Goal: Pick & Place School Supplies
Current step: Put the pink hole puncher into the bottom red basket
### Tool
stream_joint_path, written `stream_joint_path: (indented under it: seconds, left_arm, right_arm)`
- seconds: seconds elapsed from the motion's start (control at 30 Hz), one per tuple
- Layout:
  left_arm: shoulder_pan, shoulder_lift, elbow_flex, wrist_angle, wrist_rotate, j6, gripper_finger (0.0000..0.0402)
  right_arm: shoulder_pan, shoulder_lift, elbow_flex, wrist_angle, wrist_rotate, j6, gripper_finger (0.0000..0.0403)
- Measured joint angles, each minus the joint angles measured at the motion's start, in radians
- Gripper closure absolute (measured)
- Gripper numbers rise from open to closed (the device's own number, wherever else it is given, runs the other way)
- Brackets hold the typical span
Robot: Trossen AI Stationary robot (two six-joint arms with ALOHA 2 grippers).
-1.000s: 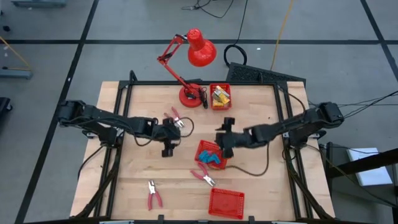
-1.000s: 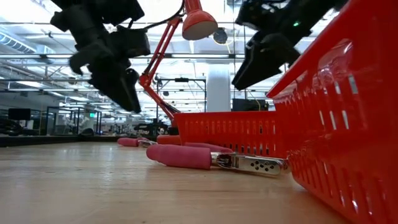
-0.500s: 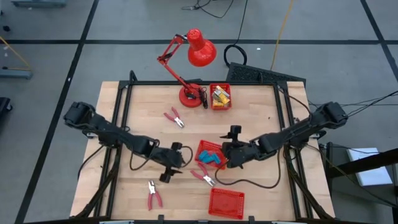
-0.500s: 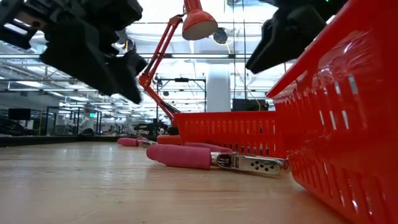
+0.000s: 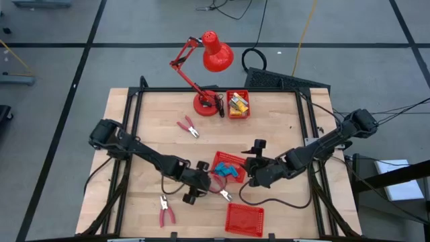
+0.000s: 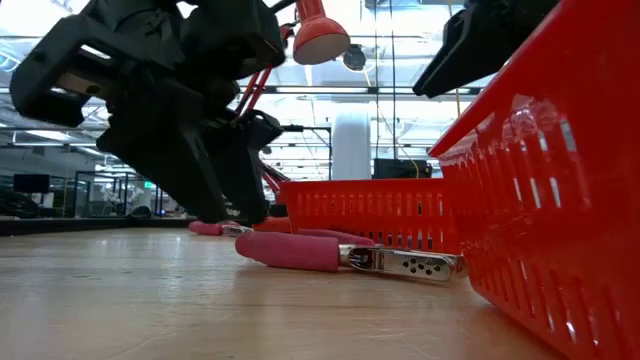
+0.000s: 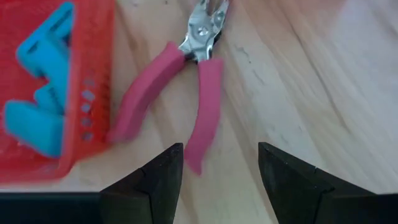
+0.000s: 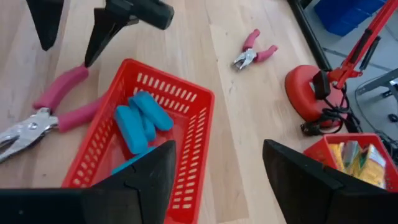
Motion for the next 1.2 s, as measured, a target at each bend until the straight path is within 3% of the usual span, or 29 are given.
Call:
stream_joint_path:
  seconds: [0.3, 0.97, 1.1, 1.2]
  left_arm:
    - [-0.002, 0.091, 0.114, -0.044, -0.031, 0.029, 0.0192]
    - [-0.021, 0.164, 0.126, 0.006, -0.035, -0.052, 0.0195]
    - [-0.023, 0.164, 0.127, 0.001, -0.083, -0.085, 0.0237]
    - [-0.022, 0.164, 0.127, -0.003, -0.098, -0.086, 0.0312]
  right_arm:
    - [0.039, 0.000, 0.000, -0.030, 0.000, 0.054, 0.0193]
    - [0.059, 0.000, 0.000, -0.044, 0.000, 0.103, 0.0223]
    - [0.059, 0.000, 0.000, -0.042, 0.000, 0.103, 0.0230]
    - [0.059, 0.000, 0.000, -0.040, -0.002, 0.104, 0.0234]
